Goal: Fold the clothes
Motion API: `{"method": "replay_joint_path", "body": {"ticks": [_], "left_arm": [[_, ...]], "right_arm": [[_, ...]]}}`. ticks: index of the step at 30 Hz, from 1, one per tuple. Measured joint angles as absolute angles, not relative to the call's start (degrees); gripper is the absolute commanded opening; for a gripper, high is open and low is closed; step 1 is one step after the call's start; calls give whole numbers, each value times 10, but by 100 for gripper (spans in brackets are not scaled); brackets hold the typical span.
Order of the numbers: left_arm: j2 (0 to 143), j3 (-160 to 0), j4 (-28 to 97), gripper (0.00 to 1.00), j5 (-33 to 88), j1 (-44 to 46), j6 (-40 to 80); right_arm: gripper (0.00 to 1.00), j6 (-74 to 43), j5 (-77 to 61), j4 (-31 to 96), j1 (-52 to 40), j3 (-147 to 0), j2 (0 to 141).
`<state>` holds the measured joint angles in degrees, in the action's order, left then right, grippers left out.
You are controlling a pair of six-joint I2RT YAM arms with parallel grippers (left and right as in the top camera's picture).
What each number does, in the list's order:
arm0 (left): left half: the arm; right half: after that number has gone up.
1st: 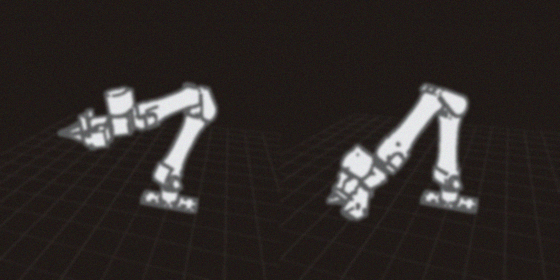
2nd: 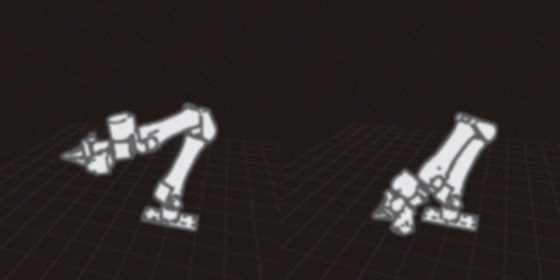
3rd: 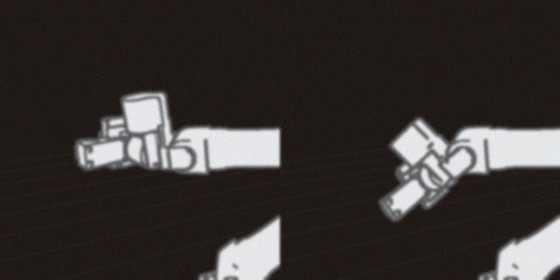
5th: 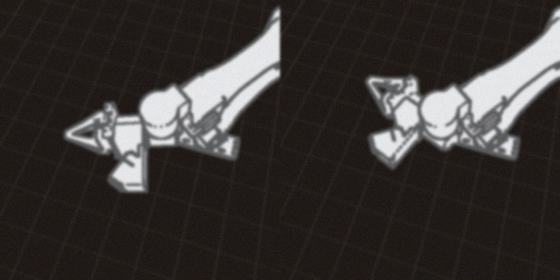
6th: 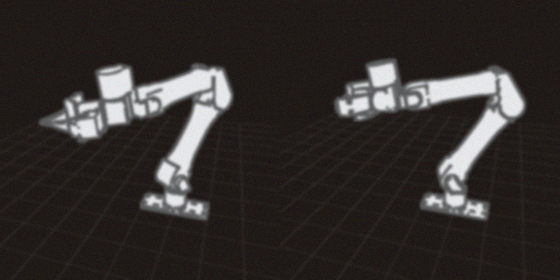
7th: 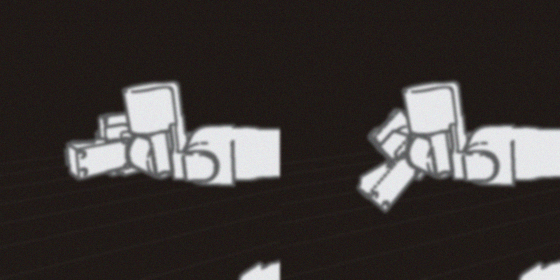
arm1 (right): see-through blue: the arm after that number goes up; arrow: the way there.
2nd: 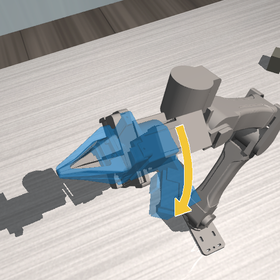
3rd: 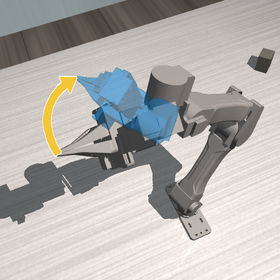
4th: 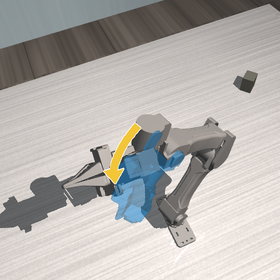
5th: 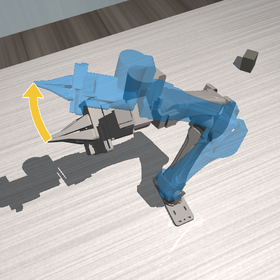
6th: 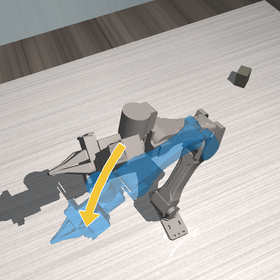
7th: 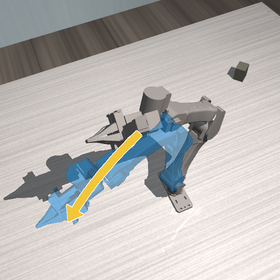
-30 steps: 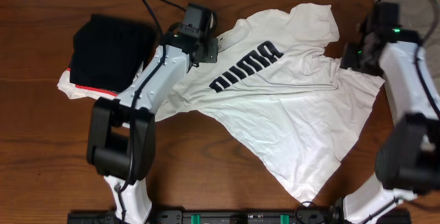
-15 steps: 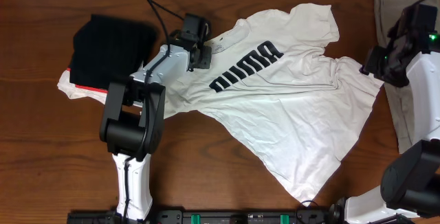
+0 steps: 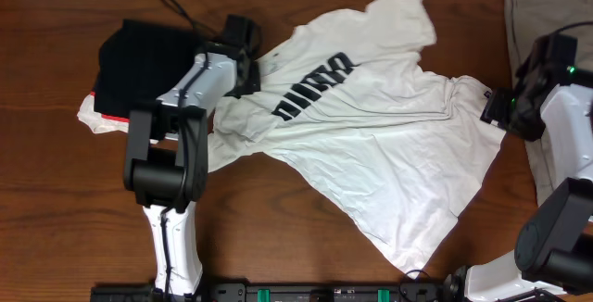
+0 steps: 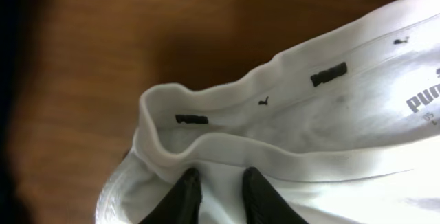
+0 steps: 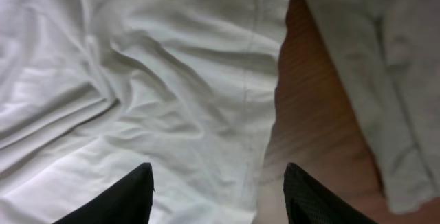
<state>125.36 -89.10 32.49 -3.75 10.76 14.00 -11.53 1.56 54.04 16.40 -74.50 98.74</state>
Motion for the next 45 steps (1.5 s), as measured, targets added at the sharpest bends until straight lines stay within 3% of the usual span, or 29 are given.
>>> {"method": "replay_joint_path", "body": {"ticks": [9, 19, 45], "left_arm": [[1249, -893, 381, 26, -48, 67, 240], [1247, -894, 406, 26, -42, 56, 278], [1242, -894, 465, 29, -16, -3, 289]], "right_arm": [[62, -78, -28, 445, 164, -662, 989], [36, -39, -41, 330, 164, -635, 1029], [27, -32, -37, 105, 164, -656, 1142]]}}
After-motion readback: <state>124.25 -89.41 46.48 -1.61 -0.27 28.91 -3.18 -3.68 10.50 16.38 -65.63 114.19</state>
